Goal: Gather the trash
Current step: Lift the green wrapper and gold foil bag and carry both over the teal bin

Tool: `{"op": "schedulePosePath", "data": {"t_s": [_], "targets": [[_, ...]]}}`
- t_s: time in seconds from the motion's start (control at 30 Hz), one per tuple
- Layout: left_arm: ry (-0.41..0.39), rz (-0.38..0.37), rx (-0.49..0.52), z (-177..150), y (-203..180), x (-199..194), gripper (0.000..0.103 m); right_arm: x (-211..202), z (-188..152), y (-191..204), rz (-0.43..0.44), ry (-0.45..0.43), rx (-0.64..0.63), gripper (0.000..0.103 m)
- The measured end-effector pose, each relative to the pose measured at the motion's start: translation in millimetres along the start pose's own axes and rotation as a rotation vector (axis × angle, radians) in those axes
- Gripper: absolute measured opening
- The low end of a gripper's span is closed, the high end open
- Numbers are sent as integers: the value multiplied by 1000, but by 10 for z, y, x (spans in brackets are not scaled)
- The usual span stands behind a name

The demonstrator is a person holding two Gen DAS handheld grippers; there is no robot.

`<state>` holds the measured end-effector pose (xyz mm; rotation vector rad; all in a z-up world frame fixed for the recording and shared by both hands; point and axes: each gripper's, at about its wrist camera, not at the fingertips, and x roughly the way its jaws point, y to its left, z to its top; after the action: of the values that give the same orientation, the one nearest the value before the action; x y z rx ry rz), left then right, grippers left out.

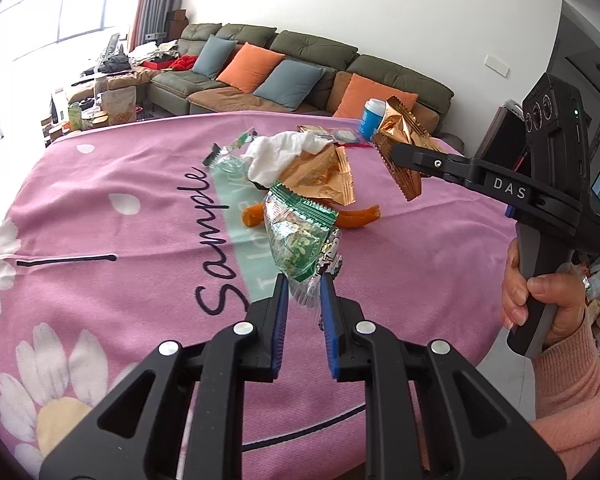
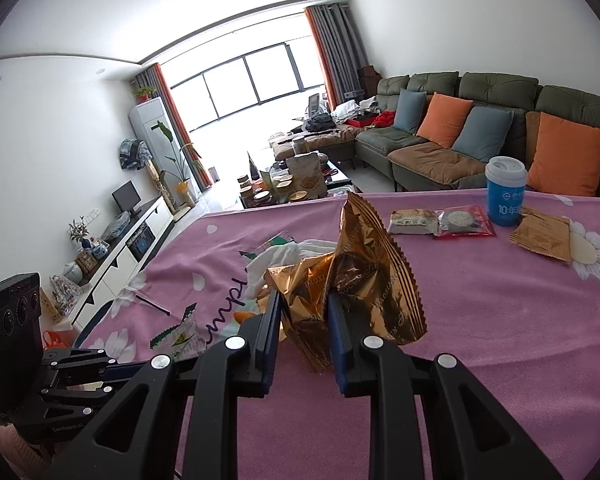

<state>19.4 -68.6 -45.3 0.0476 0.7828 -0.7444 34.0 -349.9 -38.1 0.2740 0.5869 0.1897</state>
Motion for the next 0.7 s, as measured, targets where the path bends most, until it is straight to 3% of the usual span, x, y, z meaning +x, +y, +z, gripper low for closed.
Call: {"op": "schedulePosePath", "data": {"t_s": [0.7], "targets": [[-87,179,-181,-288,852,-867,17,573,-40,1172,241,113,-171,21]]}}
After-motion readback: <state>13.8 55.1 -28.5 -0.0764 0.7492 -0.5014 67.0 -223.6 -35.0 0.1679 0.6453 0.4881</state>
